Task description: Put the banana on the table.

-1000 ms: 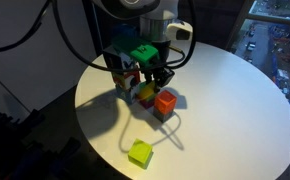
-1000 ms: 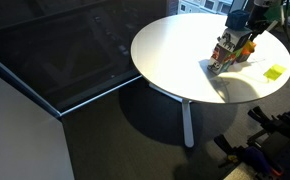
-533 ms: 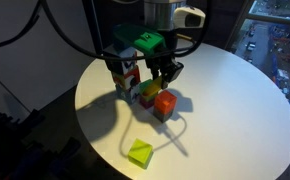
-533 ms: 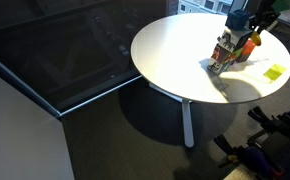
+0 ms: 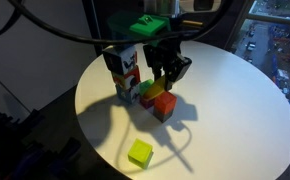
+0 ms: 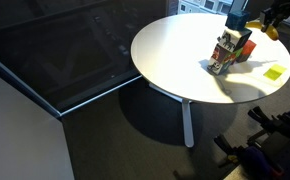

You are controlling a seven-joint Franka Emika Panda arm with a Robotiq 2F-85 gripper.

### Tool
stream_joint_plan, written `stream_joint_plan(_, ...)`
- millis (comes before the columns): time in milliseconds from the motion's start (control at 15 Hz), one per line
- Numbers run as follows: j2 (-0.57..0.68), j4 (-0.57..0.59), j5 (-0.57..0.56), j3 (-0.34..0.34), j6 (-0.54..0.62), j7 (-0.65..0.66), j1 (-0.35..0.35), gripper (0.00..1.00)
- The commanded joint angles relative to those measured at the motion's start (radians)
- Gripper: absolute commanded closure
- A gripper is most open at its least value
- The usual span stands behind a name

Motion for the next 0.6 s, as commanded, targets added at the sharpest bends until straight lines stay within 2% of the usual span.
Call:
stream_joint_plan(0,-0.101,-0.087,-0.056,-0.021,-0.019,-0.015,-0.001,0.83)
stream_joint_plan(533,-0.255,-0.253,-0.156,-0.046,-0.027,-0.061,0.001,0.83)
